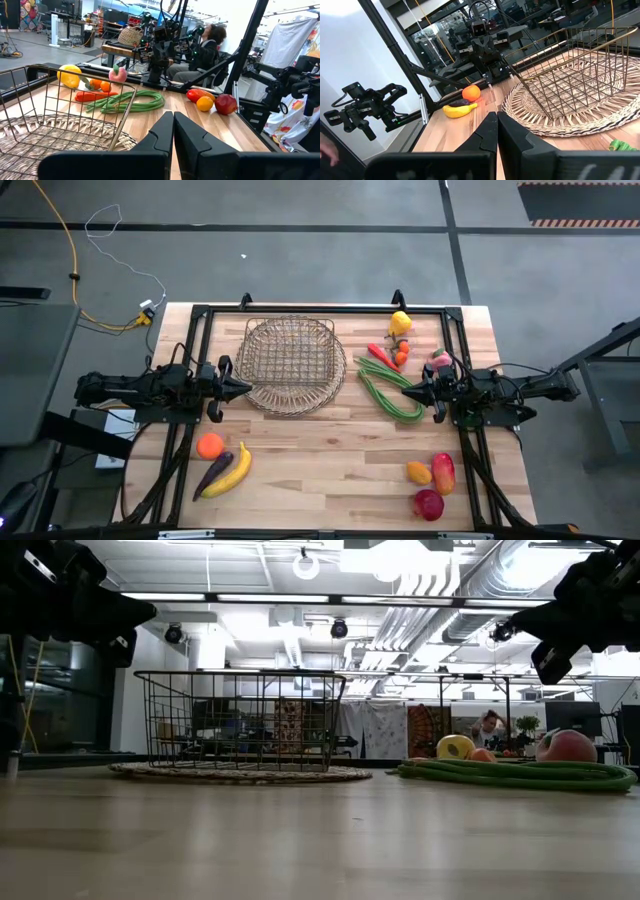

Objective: Build produce basket

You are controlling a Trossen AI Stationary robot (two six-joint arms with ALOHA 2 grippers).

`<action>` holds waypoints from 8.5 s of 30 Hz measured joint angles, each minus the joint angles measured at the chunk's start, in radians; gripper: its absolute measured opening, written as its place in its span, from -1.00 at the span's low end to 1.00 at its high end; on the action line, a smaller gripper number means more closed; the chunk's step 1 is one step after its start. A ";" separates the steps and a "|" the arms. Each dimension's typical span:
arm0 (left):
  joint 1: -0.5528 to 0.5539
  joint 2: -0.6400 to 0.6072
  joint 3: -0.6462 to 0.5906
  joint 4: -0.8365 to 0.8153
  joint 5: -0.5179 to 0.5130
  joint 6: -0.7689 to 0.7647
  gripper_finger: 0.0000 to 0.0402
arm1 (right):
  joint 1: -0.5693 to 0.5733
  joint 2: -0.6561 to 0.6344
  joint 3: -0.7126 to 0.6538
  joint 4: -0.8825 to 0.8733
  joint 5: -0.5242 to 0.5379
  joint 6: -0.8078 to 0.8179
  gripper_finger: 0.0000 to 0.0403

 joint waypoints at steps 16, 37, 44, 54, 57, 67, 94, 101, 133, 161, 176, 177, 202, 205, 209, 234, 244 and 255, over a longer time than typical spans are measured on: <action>0.000 0.000 0.000 0.000 0.000 0.000 -0.98 | 0.000 0.000 0.000 0.000 0.000 0.000 -1.00; 0.000 0.000 0.000 0.000 0.000 0.000 -0.98 | -0.001 0.001 0.000 0.076 0.026 0.063 -1.00; 0.000 0.000 0.000 0.000 0.000 0.000 -0.98 | -0.001 0.005 0.000 0.521 0.371 0.320 -1.00; 0.000 0.000 0.000 0.000 0.000 0.000 -0.98 | -0.002 0.131 0.191 0.552 0.298 0.105 -1.00; 0.000 0.000 0.000 0.000 0.000 0.000 -0.98 | -0.002 0.226 0.289 0.473 0.335 0.040 -1.00; 0.000 0.000 0.000 0.124 -0.031 0.000 -0.98 | -0.002 0.482 0.557 0.076 0.408 0.004 -1.00; 0.000 0.556 0.690 -0.182 -0.147 0.025 -0.98 | -0.002 0.542 0.610 0.050 0.425 -0.108 -1.00; 0.000 0.567 0.693 -0.143 -0.166 -0.012 -0.98 | -0.002 0.542 0.610 -0.025 0.422 -0.080 -0.94; 0.000 0.567 0.692 -0.207 -0.293 -0.051 -0.98 | -0.148 1.170 0.971 -0.855 0.084 0.370 0.14; 0.000 0.567 0.692 -0.203 -0.314 0.001 -0.98 | -0.259 1.723 0.969 -0.662 0.058 0.505 0.14; 0.000 0.567 0.692 -0.203 -0.337 0.001 -0.98 | -0.258 1.776 0.973 -0.652 0.060 0.509 -0.08; 0.000 0.567 0.692 -0.203 -0.344 0.002 -0.98 | -0.258 1.776 0.973 -0.658 0.059 0.513 -0.16; 0.000 0.572 0.692 -0.019 -0.363 0.016 -0.98 | -0.146 1.086 0.966 -0.619 0.077 0.350 -0.94; 0.000 0.594 0.708 0.037 -0.340 -0.002 -0.91 | -0.131 0.997 0.967 -0.497 0.140 0.306 -0.96; 0.000 0.679 0.805 0.005 -0.301 -0.025 -0.73 | -0.132 0.945 0.976 -0.340 0.166 0.213 -0.96; 0.022 1.308 1.461 -0.179 -0.069 0.013 0.60 | -0.066 1.239 1.653 -0.400 0.161 -0.216 -0.97; 0.042 1.417 1.506 -0.103 0.036 -0.019 0.60 | -0.066 1.353 1.783 -0.406 0.079 -0.231 -0.97; 0.039 1.482 1.507 -0.012 0.076 -0.025 0.60 | -0.066 1.413 1.802 -0.395 0.060 -0.247 -0.95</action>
